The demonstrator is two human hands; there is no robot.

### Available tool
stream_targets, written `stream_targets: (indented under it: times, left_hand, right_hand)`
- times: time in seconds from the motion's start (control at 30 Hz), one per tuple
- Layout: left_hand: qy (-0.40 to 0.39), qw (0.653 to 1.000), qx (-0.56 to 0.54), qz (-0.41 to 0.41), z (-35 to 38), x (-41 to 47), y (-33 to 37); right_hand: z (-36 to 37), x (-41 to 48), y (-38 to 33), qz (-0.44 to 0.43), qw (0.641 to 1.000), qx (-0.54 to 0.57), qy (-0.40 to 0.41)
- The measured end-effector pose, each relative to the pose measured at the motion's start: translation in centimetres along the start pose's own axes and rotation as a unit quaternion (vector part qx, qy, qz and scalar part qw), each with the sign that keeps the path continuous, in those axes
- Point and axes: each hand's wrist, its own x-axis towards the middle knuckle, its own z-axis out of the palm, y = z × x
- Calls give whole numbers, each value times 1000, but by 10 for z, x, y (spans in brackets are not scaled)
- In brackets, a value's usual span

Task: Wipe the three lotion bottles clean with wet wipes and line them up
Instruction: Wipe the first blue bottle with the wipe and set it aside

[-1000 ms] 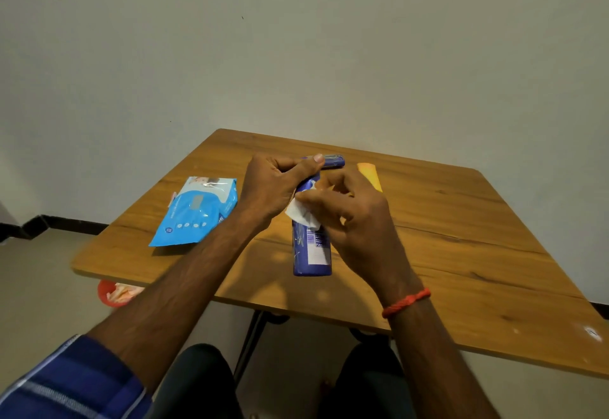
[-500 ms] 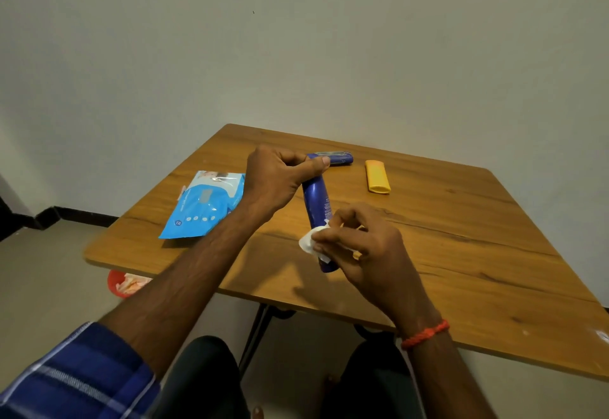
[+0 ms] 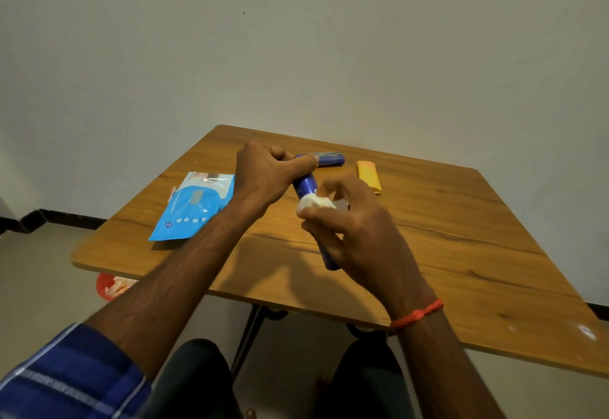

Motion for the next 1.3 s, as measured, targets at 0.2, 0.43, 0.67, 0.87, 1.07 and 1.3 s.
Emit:
stream_targets:
  times: [0.2, 0.43, 0.67, 0.87, 1.07, 1.3]
  left_hand:
    - [-13, 1000, 2, -19, 1, -1, -5]
    - [-26, 997, -28, -65, 1, 1, -4]
    - [-69, 983, -123, -118, 2, 1, 6]
    - [-126, 953, -245, -127, 8, -6, 6]
    - [-158, 932, -308, -112, 4, -7, 0]
    - [-182, 936, -287, -90, 2, -9, 0]
  right_hand:
    - [7, -48, 14, 7, 1000, -25, -3]
    - [9, -56, 27, 89, 992, 88, 30]
    - [18, -44, 26, 134, 974, 156, 97]
    - [22, -39, 18, 257, 904, 296, 171]
    - [20, -40, 24, 318, 835, 409, 186]
    - [18, -38, 25, 292, 883, 346, 121]
